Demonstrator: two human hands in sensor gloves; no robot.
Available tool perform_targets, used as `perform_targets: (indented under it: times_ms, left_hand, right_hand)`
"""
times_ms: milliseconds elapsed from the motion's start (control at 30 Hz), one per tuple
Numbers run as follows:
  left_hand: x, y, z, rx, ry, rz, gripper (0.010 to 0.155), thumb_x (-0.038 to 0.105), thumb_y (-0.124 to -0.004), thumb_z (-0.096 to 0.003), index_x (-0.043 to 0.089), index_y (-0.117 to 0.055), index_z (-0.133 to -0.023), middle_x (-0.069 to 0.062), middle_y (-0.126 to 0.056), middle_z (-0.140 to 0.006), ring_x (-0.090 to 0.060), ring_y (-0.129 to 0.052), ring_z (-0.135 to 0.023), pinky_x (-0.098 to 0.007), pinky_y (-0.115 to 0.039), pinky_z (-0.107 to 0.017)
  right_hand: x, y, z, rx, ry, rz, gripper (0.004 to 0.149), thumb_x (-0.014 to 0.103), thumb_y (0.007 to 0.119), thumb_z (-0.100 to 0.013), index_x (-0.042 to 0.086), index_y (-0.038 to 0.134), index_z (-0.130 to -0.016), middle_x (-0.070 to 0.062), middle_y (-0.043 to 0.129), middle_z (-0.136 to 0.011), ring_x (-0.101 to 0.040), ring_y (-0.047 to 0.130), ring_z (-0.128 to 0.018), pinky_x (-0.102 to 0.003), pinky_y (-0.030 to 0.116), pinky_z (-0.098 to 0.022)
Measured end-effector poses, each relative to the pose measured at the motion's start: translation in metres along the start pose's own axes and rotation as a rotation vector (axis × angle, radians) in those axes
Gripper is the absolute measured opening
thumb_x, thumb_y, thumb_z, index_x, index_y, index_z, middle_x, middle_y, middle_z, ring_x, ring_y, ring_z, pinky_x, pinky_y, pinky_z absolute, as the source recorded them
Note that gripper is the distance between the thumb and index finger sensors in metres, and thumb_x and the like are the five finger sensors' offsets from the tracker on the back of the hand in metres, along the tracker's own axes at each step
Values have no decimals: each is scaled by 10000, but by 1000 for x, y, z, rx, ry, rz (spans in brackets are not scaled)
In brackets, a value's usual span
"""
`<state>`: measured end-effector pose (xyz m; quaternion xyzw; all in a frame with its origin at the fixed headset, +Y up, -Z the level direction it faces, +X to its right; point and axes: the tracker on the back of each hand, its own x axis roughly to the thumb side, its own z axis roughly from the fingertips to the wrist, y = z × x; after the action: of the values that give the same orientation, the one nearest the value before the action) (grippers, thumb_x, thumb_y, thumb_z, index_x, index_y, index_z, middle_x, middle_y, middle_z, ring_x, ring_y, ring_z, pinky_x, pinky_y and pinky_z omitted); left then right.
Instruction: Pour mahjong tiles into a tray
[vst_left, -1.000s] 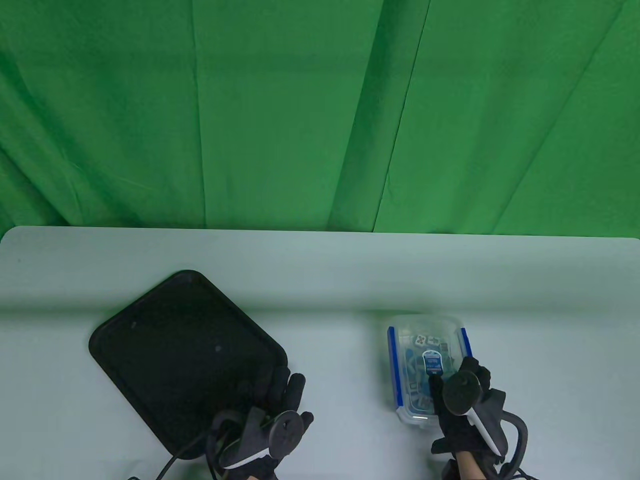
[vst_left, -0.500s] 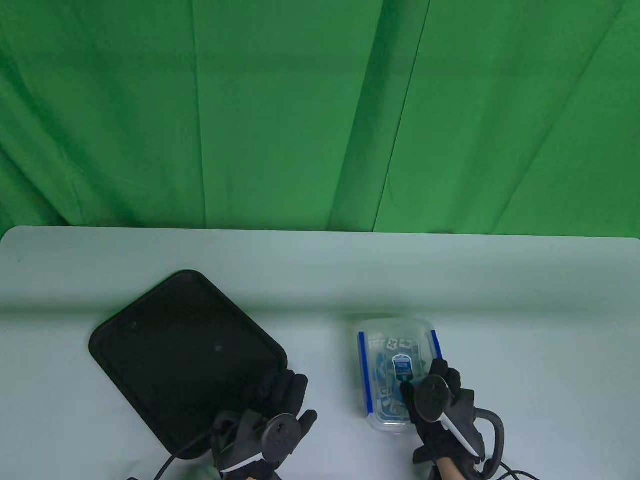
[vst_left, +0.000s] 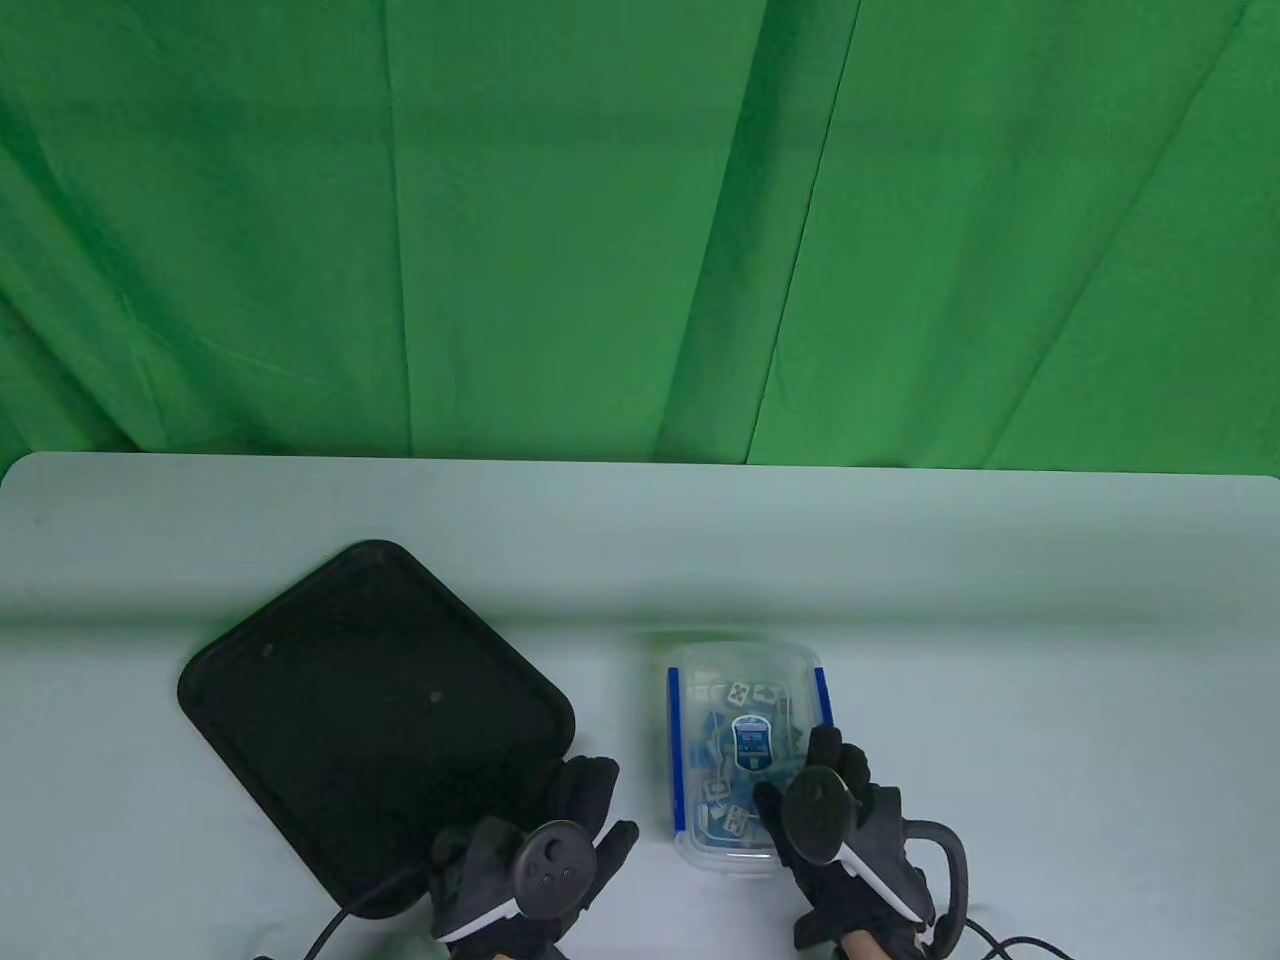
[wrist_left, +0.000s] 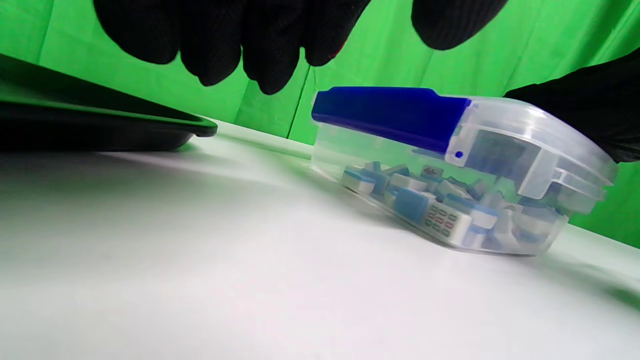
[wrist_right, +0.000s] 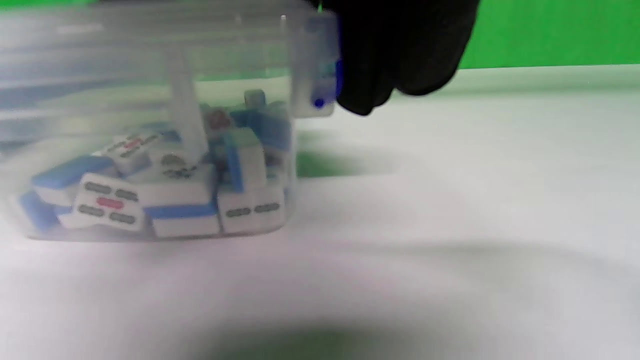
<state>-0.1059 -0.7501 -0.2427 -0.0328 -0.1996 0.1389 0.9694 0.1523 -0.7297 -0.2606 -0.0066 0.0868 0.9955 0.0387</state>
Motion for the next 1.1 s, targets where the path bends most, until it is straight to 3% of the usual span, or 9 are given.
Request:
perform_targets:
  times_ms: [133,367,533,633,767,933,1100]
  left_hand:
    - [-2,0,0,-1,6,48,702,524,-528,-642,45,-552,-1154,-259,-736,-1099,-523,-741,-966,-632,-643,-639]
    - [-10,2,0,27,76,160,698,503,-520,-647,-33,-713,-1050,-185,-1005,-848,-424,-992,-742,-556,-797,-519]
    - [-16,2,1,23,141,194,687,485,-519,-653,-60,-755,-1000,-149,-1055,-756,-386,-1035,-669,-540,-822,-479]
    - [-19,-2,-1,-13,173,186,669,483,-517,-654,-34,-802,-969,-138,-1071,-720,-372,-1046,-645,-534,-828,-466]
    - [-23,-8,-4,-56,178,258,668,470,-495,-655,-33,-813,-959,-129,-1072,-698,-365,-1043,-638,-531,-825,-467]
    - [-25,-13,-5,-70,177,354,669,432,-472,-652,-65,-817,-938,-117,-1074,-660,-352,-1050,-607,-529,-831,-450]
    - [-20,-10,-6,-27,148,259,681,398,-478,-637,-105,-870,-874,-97,-1105,-591,-323,-1081,-554,-516,-857,-415]
  right_hand:
    - [11,1,4,-7,-49,5,844,615,515,-664,12,281,-1206,-343,493,-1160,-425,773,-926,-570,677,-722]
    - [24,4,10,-27,-157,-49,803,586,526,-668,25,314,-1202,-316,525,-1153,-395,786,-927,-563,678,-727]
    - [14,5,4,-19,-198,-246,740,532,540,-680,41,336,-1195,-271,559,-1155,-368,813,-913,-545,697,-722]
    - [3,9,-4,25,-153,-399,753,517,526,-690,7,283,-1189,-252,572,-1142,-359,830,-885,-532,712,-704]
    - [-7,18,-13,211,-97,-468,717,505,481,-702,-27,382,-1172,-174,748,-1017,-293,905,-777,-484,774,-646]
    - [-13,19,-19,256,-105,-569,657,433,469,-708,-44,438,-1158,-165,797,-954,-255,929,-707,-456,798,-612]
    - [-19,20,-24,279,-112,-625,601,374,461,-707,-30,480,-1151,-161,825,-938,-253,949,-680,-439,816,-592]
